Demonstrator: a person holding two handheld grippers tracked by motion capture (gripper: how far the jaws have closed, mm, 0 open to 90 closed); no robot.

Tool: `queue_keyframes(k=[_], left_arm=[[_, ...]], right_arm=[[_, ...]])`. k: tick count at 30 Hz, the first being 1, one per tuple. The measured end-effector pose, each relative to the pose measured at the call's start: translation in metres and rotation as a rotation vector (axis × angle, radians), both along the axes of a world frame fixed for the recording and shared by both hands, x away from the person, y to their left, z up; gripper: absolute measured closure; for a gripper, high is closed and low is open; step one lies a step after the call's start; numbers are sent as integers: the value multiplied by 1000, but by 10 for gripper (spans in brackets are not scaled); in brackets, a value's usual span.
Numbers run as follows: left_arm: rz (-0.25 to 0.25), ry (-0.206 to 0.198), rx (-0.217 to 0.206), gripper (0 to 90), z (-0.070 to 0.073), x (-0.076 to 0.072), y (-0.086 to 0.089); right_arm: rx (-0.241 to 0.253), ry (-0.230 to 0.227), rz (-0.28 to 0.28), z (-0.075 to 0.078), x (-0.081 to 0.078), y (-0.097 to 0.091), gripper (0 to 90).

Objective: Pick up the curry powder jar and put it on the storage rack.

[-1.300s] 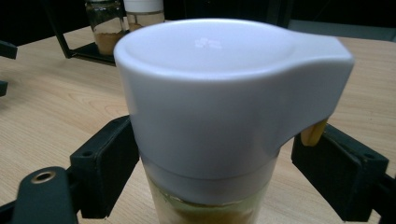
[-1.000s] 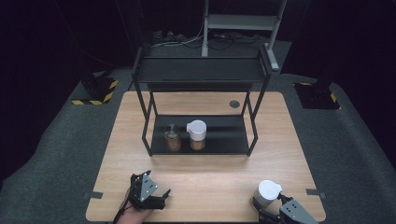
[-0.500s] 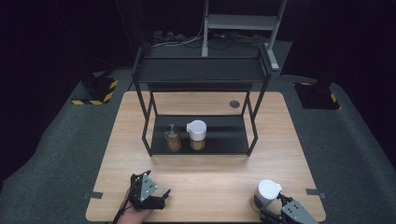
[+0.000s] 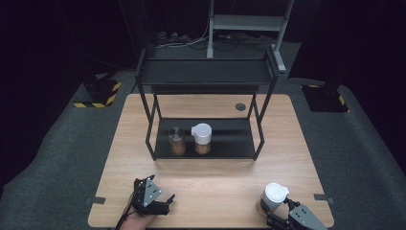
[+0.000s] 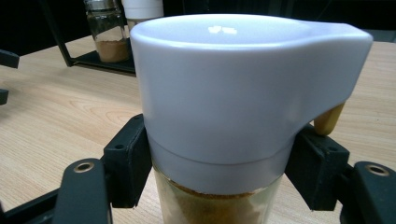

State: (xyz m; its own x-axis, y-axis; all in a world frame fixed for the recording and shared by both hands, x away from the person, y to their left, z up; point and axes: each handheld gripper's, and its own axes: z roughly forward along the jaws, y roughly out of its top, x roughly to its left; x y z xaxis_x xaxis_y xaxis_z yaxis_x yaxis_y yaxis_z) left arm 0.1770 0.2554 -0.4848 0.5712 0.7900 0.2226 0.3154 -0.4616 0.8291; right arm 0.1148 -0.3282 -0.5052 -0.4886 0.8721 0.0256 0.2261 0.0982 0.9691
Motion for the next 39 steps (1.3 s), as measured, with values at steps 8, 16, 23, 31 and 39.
queue_keyframes(k=[8, 16, 23, 31, 39], left_arm=[[-1, -1, 3, 9, 0, 0, 0], [-2, 1, 4, 9, 0, 0, 0], [-2, 0, 3, 9, 0, 0, 0], [-2, -2, 0, 9, 0, 0, 0], [-3, -2, -4, 9, 0, 0, 1]], right_arm=[[6, -19, -10, 1, 0, 1, 304], [11, -39, -8, 5, 4, 3, 304], [17, -50, 0, 8, 10, 6, 304], [26, -65, 6, 13, 18, 8, 304], [18, -84, 21, 20, 24, 13, 304]])
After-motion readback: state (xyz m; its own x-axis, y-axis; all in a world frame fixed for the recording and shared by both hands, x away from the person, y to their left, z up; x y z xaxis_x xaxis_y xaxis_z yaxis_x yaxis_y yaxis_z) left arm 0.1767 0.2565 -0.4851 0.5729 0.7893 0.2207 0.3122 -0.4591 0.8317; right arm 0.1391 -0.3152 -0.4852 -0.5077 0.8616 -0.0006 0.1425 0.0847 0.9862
